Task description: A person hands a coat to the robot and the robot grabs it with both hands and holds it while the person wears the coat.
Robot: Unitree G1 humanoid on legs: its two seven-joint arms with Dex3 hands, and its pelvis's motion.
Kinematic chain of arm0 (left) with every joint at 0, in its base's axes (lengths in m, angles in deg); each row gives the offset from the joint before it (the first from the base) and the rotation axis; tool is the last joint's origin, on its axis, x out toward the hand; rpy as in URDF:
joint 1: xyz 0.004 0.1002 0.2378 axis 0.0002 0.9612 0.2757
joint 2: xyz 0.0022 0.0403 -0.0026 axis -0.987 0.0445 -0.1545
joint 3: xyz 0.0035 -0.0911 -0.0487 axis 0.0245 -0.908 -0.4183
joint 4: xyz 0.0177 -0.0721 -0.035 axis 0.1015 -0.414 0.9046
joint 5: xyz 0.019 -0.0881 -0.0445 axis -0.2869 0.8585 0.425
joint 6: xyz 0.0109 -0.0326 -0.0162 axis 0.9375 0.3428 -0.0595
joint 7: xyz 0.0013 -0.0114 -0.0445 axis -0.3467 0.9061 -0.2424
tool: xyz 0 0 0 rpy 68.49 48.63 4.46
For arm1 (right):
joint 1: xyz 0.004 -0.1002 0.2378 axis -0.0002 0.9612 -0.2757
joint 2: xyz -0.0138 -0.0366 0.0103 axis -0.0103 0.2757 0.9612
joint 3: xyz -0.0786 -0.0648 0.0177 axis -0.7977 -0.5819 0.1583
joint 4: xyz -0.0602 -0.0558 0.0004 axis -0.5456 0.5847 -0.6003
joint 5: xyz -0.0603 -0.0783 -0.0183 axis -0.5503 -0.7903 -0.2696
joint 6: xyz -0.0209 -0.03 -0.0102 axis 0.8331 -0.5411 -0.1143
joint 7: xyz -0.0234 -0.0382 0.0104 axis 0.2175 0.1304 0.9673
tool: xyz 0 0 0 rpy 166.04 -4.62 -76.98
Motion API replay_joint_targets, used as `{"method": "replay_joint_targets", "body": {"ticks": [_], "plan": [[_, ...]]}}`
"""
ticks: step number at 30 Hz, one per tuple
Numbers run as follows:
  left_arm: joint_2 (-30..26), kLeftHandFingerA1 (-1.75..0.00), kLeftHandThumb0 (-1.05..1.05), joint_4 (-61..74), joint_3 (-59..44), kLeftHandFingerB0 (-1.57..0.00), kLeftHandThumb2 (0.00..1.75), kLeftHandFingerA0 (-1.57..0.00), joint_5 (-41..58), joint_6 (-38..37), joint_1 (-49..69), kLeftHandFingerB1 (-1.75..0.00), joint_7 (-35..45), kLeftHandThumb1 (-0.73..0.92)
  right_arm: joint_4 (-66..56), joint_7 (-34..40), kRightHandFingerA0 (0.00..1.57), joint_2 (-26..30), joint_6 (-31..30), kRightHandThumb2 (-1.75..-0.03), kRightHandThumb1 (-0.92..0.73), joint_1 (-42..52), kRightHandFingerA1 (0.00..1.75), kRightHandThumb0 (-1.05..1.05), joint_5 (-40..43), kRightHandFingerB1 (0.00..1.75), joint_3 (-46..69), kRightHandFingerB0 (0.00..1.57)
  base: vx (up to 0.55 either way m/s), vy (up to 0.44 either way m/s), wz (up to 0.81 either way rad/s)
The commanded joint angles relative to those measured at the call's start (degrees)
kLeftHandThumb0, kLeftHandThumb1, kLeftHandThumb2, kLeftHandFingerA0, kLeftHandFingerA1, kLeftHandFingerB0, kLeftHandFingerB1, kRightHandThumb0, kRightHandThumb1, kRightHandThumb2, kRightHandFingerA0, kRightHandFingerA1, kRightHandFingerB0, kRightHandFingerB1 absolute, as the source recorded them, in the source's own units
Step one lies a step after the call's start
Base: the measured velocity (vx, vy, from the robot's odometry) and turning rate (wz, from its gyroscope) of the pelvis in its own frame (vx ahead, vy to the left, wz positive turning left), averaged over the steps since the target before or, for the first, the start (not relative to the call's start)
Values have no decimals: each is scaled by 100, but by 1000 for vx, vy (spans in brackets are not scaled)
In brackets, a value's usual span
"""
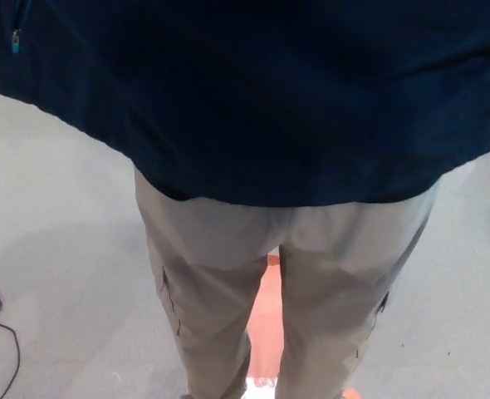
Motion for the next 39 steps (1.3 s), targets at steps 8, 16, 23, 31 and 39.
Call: {"method": "replay_joint_targets", "body": {"ticks": [8,16,23,31,39], "plan": [[2771,-28,-79,4664,-2811,-11,110,-2,1005,-2256,6716,-26,-974,74,-5315,258,7,-1966,2332,-67,-88,6771,37,-80,1736,36,1580,18,0,0,0],[3203,-52,-37,3895,-2987,0,109,-2,515,-3788,7895,-49,-1949,51,-5474,776,4,-2908,3099,-95,-56,8571,40,-67,987,49,857,22,0,0,0],[3684,-42,-77,3669,-2254,-15,70,-19,-859,-3295,8503,-30,-3152,92,-4866,1051,4,-3247,3276,-109,-67,8861,40,-81,302,33,525,5,0,0,0],[3398,-36,-69,1716,-423,-5,105,-3,-1808,-3227,9781,-32,-3646,73,-3880,1607,1,-3616,3040,-108,-76,10076,31,-71,-1181,16,-89,0,0,0,0],[2922,-49,-67,605,877,0,105,-8,-2550,-1762,9511,-37,-3371,73,-2218,2115,2,-3036,2789,-103,-74,9928,38,-72,-1836,21,-611,7,0,0,0]]}}
